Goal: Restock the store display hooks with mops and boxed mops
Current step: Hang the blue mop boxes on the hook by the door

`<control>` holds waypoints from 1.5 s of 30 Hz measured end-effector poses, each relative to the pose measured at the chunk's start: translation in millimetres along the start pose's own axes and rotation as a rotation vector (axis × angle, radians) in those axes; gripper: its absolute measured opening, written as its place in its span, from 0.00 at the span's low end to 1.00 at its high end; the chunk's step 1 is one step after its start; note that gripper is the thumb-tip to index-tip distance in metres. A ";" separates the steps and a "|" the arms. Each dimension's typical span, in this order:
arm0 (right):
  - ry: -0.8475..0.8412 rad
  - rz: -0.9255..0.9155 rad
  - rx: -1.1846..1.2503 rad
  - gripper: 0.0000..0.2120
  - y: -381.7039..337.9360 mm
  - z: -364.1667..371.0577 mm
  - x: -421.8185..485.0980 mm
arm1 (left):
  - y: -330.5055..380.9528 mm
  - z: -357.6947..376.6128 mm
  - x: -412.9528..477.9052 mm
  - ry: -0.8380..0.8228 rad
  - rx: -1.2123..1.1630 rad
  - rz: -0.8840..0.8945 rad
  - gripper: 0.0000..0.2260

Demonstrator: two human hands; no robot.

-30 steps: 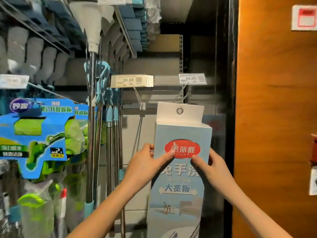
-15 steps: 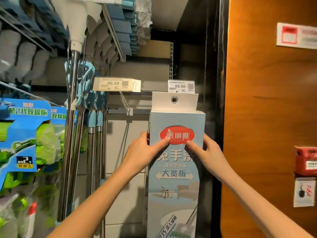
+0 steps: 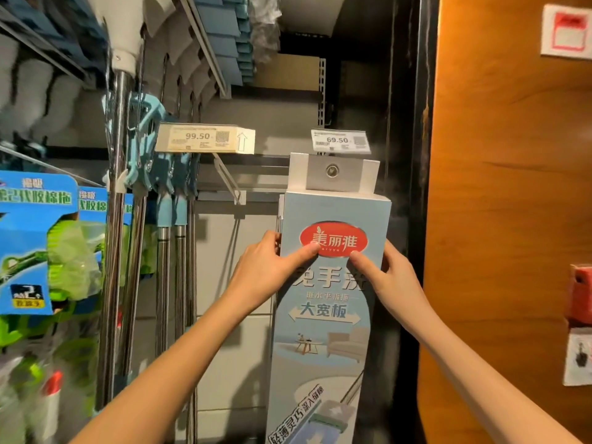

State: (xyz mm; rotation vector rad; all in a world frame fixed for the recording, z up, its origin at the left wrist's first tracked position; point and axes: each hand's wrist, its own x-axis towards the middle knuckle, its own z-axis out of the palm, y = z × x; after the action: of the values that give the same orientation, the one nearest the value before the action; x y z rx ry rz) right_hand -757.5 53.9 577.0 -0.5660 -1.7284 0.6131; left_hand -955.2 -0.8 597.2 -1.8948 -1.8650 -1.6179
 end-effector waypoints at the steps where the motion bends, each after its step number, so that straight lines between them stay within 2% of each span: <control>1: -0.002 -0.001 0.011 0.21 1.1 0.1 1.0 | -0.3 1.0 1.8 -0.002 0.001 -0.002 0.41; 7: -0.044 0.020 0.056 0.28 16.2 9.3 6.5 | -14.0 9.9 8.1 -0.004 -0.013 -0.052 0.43; 10: -0.029 0.007 0.068 0.26 20.8 15.1 16.6 | -17.7 13.2 18.1 0.015 -0.028 -0.065 0.41; 22: 0.156 0.022 0.000 0.22 95.1 67.7 70.8 | -80.5 55.4 84.5 -0.001 -0.018 -0.122 0.40; 27: 0.207 0.043 0.011 0.26 114.2 84.1 83.1 | -106.2 68.4 105.4 -0.003 0.048 -0.059 0.41; 31: 0.242 0.041 -0.023 0.26 121.7 86.8 79.9 | -107.4 67.7 103.7 -0.053 0.069 0.039 0.36; 37: 0.288 0.047 -0.094 0.19 118.5 81.3 77.8 | -110.3 68.3 105.5 -0.136 0.075 0.024 0.30; 42: 0.224 0.093 -0.081 0.20 107.7 77.8 65.4 | -108.6 62.6 94.0 -0.216 -0.098 -0.011 0.29; 45: 0.199 0.139 -0.053 0.26 95.1 72.1 41.2 | -119.1 55.8 75.5 -0.213 -0.347 -0.106 0.40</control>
State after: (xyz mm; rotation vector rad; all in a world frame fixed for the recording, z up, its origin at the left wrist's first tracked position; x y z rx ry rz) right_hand -831.6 144.1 528.8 -0.7645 -1.5306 0.5889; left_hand -1029.1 122.4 548.7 -2.2149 -1.8899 -1.9537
